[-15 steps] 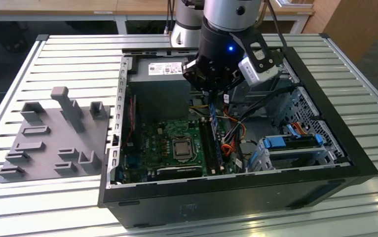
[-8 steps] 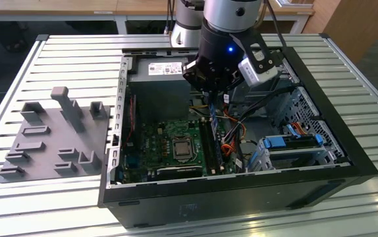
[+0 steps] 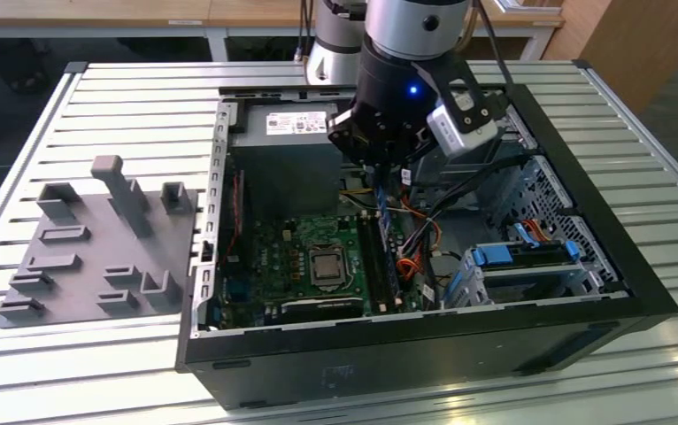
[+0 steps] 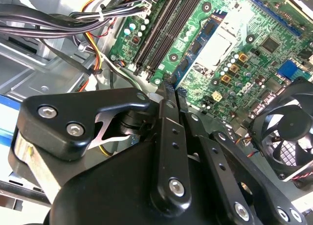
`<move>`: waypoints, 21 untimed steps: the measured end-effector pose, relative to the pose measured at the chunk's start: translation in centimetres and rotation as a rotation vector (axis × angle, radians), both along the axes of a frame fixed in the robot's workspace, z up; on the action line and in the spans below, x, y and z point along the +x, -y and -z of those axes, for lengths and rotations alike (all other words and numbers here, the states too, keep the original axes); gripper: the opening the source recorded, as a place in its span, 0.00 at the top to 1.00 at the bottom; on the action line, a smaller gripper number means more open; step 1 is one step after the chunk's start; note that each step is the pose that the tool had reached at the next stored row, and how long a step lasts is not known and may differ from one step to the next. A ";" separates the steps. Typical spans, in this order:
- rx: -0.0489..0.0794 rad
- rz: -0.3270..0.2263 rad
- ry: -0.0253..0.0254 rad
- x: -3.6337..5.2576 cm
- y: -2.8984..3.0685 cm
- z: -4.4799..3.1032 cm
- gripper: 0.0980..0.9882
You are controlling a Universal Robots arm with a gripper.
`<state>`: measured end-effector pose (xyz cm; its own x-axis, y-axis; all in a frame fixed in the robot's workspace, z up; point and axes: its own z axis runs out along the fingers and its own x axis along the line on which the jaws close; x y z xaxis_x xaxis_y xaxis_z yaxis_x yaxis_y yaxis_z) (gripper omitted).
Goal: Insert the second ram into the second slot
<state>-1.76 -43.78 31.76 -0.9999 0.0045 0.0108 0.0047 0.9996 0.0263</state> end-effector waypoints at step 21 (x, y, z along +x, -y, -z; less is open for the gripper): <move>0.000 0.000 0.0000 0.00 0.28 0.32 0.96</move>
<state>-1.76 -44.06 31.45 -0.9999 0.0045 0.0108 0.0048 0.9996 0.0262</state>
